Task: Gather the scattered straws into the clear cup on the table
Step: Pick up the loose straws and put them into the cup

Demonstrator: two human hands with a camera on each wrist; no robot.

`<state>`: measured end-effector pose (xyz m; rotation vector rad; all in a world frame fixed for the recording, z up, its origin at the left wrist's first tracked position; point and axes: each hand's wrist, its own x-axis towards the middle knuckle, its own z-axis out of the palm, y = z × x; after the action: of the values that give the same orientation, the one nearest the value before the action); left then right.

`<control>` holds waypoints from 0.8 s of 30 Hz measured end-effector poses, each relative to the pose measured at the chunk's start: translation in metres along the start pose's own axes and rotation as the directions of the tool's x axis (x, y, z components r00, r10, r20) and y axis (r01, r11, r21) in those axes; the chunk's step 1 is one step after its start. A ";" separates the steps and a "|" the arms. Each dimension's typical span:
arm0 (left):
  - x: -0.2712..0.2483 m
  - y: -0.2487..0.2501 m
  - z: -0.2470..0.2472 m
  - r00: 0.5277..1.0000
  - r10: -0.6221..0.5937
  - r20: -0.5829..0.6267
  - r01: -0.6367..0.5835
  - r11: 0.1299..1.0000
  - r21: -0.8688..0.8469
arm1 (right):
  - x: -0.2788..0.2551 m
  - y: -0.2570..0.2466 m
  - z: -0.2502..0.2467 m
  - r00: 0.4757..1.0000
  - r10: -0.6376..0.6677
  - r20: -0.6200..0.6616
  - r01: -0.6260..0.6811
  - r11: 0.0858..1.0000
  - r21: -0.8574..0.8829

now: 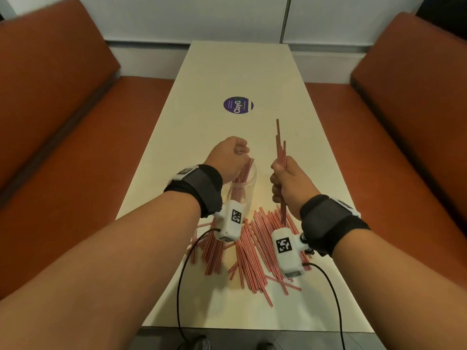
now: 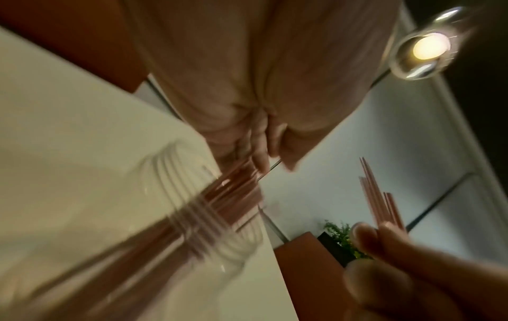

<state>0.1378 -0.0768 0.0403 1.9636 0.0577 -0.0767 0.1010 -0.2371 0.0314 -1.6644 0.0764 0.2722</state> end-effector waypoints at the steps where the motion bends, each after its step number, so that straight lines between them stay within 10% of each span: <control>1: -0.002 -0.001 -0.007 0.998 0.053 -0.042 -0.051 0.998 0.046 | 0.003 -0.005 0.000 1.000 0.002 -0.018 -0.002 1.000 0.017; 11: -0.006 -0.049 -0.021 0.979 -0.131 0.160 0.053 0.907 0.418 | 0.056 -0.063 0.052 0.976 -0.214 0.045 0.177 0.892 0.415; 24: -0.007 -0.056 -0.024 0.977 -0.155 0.149 0.075 0.896 0.438 | 0.068 -0.020 0.061 0.991 -0.126 0.042 0.128 0.991 -0.031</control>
<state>0.1273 -0.0338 -0.0012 2.3867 0.0409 -0.3737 0.1627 -0.1672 0.0309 -1.6890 -0.0643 0.2106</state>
